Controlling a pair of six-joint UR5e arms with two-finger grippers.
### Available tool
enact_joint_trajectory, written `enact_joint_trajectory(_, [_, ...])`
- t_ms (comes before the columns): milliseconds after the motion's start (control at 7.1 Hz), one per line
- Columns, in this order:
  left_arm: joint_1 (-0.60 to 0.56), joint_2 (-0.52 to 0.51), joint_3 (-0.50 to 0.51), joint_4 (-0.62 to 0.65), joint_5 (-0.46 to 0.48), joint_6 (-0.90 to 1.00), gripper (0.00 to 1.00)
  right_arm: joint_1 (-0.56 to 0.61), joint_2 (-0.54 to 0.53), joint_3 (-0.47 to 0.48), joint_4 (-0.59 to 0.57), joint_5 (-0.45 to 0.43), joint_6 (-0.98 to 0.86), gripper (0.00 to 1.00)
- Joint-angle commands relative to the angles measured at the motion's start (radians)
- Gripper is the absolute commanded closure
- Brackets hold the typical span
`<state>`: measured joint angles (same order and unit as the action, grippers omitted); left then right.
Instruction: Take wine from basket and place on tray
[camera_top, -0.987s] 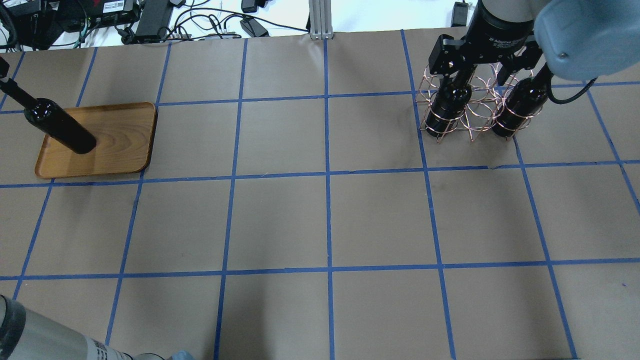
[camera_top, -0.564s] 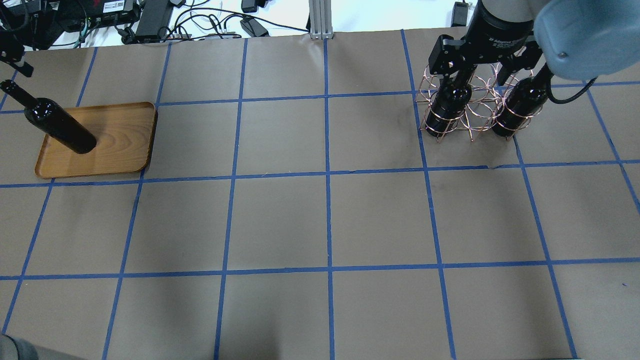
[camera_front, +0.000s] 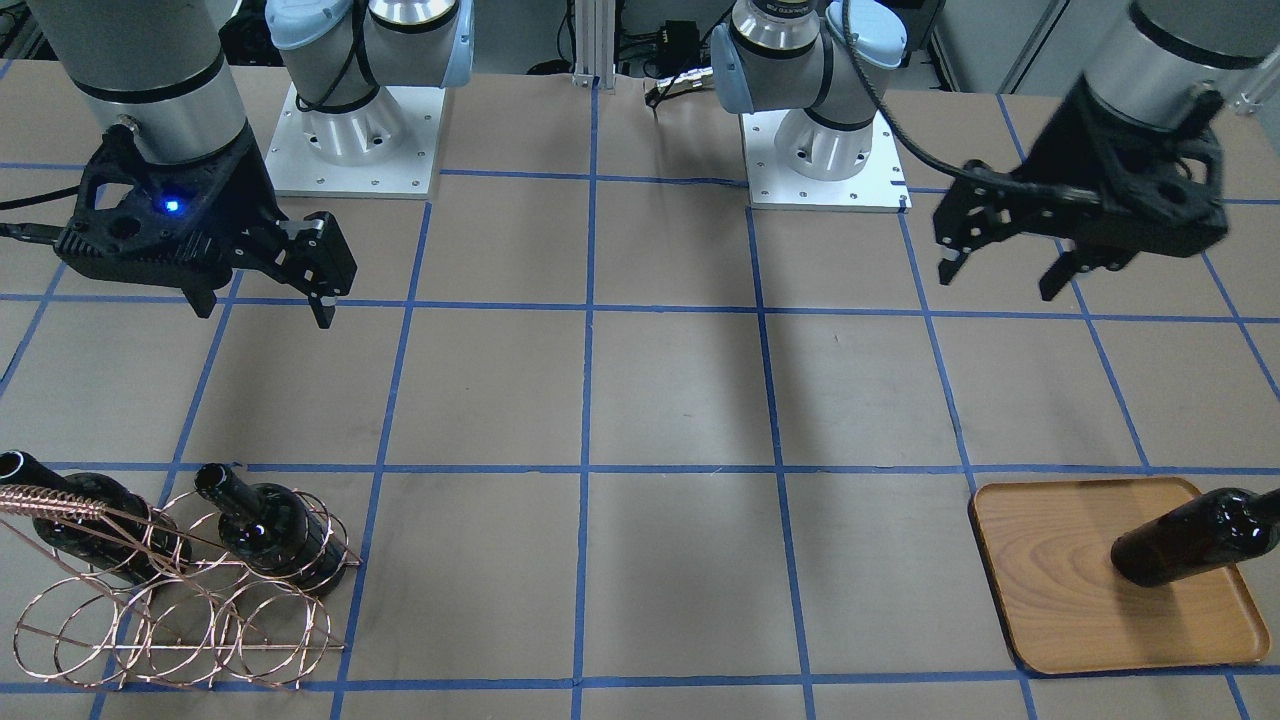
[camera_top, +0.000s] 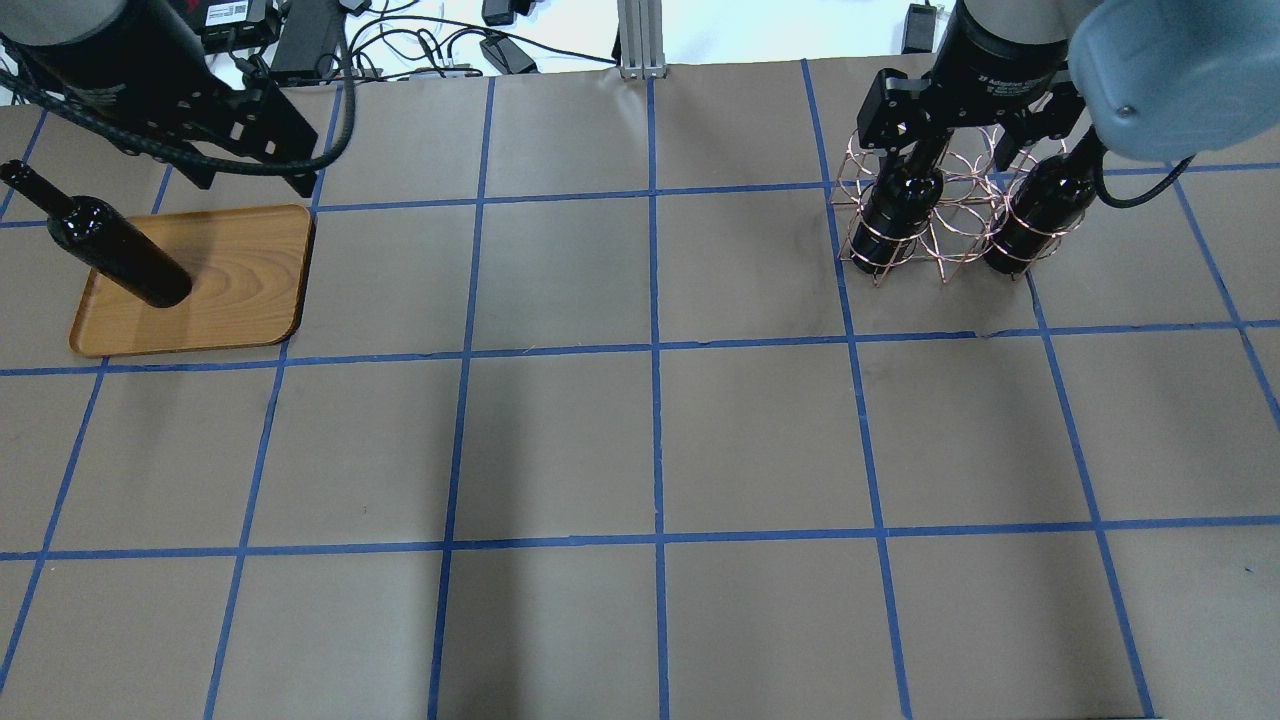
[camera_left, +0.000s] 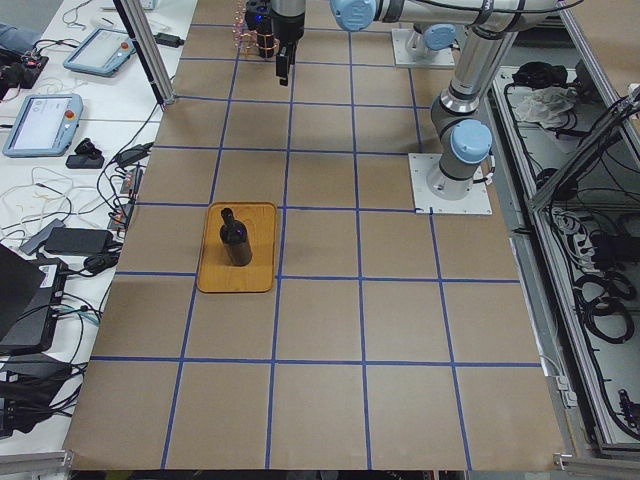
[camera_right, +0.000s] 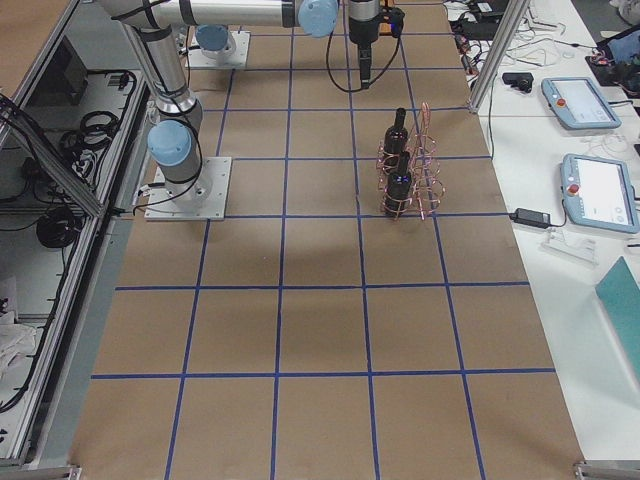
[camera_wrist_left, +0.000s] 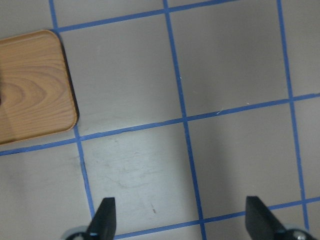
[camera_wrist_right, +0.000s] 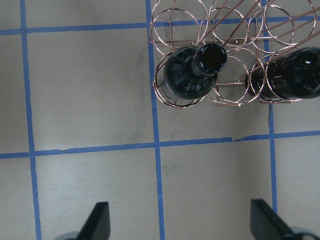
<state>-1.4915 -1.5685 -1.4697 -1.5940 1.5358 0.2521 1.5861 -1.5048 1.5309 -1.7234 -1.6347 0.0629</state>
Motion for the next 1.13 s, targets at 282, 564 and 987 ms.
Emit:
enact_joint_trajectory(282, [-0.099, -0.002, -0.006, 0.003, -0.002, -0.053, 0.00, 0.000, 0.002, 0.000, -0.007, -0.001, 0.000, 0.00])
enact_joint_trajectory(564, [-0.099, 0.013, -0.008, -0.012, 0.024, -0.054, 0.00, 0.000, 0.000, 0.000, -0.007, -0.001, 0.000, 0.00])
enact_joint_trajectory(987, [-0.099, 0.015, -0.008, -0.047, 0.014, -0.059, 0.00, -0.002, 0.002, 0.000, -0.013, -0.001, -0.002, 0.00])
